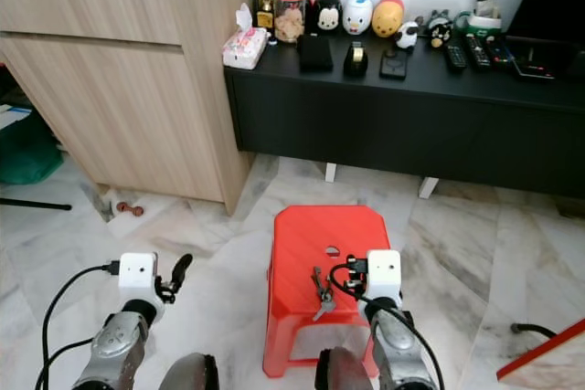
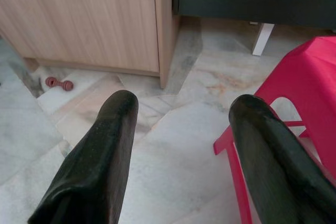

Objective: Hang keys on a hook

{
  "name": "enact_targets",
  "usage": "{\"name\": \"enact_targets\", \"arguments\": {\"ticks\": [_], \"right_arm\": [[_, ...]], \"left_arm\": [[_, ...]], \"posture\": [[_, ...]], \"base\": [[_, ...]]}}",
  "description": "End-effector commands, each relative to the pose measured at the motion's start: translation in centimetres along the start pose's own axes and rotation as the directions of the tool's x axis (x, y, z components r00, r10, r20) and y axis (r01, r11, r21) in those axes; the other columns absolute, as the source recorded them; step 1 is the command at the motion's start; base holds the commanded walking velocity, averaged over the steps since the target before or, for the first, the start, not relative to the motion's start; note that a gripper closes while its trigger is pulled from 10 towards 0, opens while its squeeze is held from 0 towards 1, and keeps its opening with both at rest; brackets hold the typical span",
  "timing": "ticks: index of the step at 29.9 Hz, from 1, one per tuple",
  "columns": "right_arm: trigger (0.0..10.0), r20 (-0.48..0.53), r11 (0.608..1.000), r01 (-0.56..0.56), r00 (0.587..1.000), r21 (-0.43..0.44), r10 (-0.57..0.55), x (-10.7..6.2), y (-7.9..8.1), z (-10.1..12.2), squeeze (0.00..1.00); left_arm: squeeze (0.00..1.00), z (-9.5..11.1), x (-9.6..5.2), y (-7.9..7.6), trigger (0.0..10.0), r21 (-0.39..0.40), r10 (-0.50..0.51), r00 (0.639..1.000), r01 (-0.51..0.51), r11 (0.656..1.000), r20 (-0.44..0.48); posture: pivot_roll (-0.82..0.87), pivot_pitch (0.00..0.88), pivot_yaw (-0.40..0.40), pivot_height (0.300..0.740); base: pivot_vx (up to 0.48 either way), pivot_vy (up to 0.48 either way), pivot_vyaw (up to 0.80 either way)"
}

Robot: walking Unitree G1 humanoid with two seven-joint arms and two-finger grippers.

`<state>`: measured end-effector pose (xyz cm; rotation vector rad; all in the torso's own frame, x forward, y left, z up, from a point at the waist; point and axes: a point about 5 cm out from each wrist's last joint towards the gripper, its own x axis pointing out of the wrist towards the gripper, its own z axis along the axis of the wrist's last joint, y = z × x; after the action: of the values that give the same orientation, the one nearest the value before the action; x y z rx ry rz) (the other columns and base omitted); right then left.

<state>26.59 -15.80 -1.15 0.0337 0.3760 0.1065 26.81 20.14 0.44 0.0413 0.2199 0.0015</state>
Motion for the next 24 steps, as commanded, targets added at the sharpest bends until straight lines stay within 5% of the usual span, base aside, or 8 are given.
{"name": "enact_targets", "arguments": {"ticks": [1, 24], "right_arm": [[10.0, -0.032, 1.000, 0.001, 0.999, -0.024, -0.001, -0.2, -0.3, -0.5, 0.00], [10.0, -0.075, 0.998, -0.008, 0.997, -0.059, 0.003, -0.6, -0.2, -1.5, 0.00]], "left_arm": [[0.00, -0.4, -0.2, 0.0, 10.0, -0.002, -0.001, 1.000, 0.001, 1.000, -0.022], [0.00, -0.4, -0.2, 0.0, 10.0, -0.006, 0.001, 1.000, -0.001, 1.000, -0.025]], "posture": [[-0.03, 0.059, -0.028, 0.628], [-0.03, 0.060, -0.027, 0.628]], "base": [[0.000, 0.000, 0.00], [0.000, 0.000, 0.11]]}}
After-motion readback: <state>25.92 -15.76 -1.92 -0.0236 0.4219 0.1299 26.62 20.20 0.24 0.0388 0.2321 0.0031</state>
